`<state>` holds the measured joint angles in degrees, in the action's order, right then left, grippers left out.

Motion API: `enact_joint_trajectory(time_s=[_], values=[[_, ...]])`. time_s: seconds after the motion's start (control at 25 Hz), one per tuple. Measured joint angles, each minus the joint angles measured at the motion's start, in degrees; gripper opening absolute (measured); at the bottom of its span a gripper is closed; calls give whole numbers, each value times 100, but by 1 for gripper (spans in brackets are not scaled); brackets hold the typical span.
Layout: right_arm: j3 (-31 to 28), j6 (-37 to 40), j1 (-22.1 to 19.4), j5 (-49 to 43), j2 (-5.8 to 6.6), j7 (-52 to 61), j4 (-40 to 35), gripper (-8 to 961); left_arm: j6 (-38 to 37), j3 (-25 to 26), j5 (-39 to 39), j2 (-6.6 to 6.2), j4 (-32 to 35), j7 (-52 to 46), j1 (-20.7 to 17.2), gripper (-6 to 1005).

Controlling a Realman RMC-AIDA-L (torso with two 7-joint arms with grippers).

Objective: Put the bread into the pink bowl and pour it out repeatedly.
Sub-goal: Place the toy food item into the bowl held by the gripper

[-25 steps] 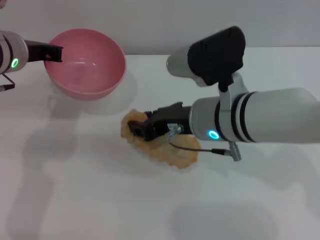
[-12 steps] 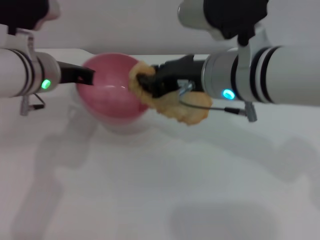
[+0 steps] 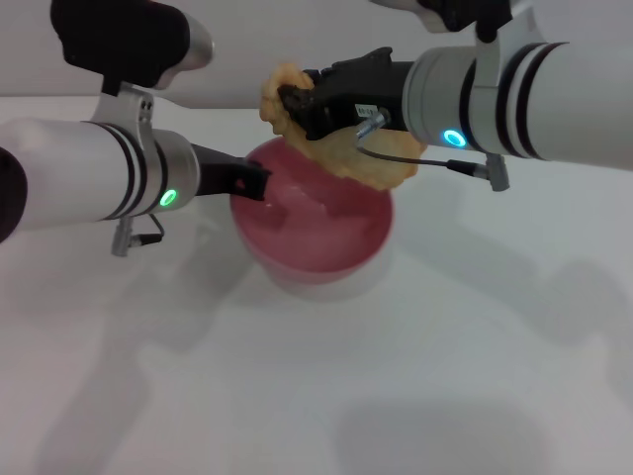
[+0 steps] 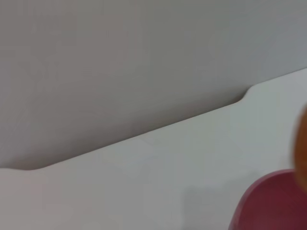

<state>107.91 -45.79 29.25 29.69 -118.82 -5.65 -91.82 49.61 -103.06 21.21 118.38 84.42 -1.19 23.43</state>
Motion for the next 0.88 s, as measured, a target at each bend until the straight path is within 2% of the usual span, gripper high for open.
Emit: enact_joint_trajectory(time_s=[0.24,0.44,0.76,0.88], values=[[88,432,96,142,-26,-6,554,208,-15,-51,88,-18,148,14,-29,49],[115,479,28,689,-1,-45,746,202,-31,-11,78,-25,229,53,-67,49],[27,606,-437,645,1,-196,279,405,-128,32,15,-39,218,60,-61,49],[-15,611,-487,620,1,-200,217,473,-157,108,1,-43,173,122,-67,49]])
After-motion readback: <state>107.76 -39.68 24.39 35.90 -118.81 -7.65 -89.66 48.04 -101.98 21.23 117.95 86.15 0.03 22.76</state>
